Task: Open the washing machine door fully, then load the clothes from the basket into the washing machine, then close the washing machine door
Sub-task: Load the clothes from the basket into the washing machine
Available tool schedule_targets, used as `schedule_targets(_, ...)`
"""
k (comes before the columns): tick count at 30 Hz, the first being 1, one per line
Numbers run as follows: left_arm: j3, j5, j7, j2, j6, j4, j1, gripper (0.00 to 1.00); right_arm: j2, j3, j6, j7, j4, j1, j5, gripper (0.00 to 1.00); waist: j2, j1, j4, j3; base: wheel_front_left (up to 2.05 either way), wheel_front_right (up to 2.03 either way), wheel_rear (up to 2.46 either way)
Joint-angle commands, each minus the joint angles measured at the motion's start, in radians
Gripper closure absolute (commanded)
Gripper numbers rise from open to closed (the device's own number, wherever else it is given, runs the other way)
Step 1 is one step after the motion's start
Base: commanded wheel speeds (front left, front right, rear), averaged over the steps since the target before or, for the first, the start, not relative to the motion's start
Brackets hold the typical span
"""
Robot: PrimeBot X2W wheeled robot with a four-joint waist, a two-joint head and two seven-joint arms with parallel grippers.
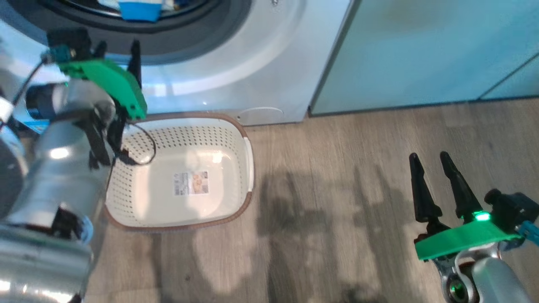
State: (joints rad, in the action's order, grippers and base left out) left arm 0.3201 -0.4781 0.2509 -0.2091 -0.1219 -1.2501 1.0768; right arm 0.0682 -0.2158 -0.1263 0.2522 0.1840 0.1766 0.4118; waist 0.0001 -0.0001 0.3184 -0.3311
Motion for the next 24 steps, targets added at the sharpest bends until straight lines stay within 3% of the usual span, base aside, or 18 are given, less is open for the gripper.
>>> schedule_targets(1,-0.026,-0.006,0.010,-0.046,-0.002,0.039,0.009,0.00,0.019,-0.009,-0.004,0.010,-0.028,-0.005,-0.009,0.00,-0.0001,0.0001,-0.020,0.024,0.00,0.00,0.00)
schedule_targets(10,-0.133,0.010,0.011,-0.065,0.017,0.337,-0.255,0.00,0.029,0.030,-0.004,0.010,-0.023,-0.045,-0.018,0.00,-0.0001,0.0001,-0.063,0.095,0.00,0.00,0.00)
schedule_targets(24,-0.321,0.071,0.011,0.014,0.024,0.678,-0.637,0.00,0.035,0.077,-0.004,0.010,-0.022,-0.125,-0.028,0.00,-0.0001,0.0001,-0.120,0.213,0.00,0.00,0.00)
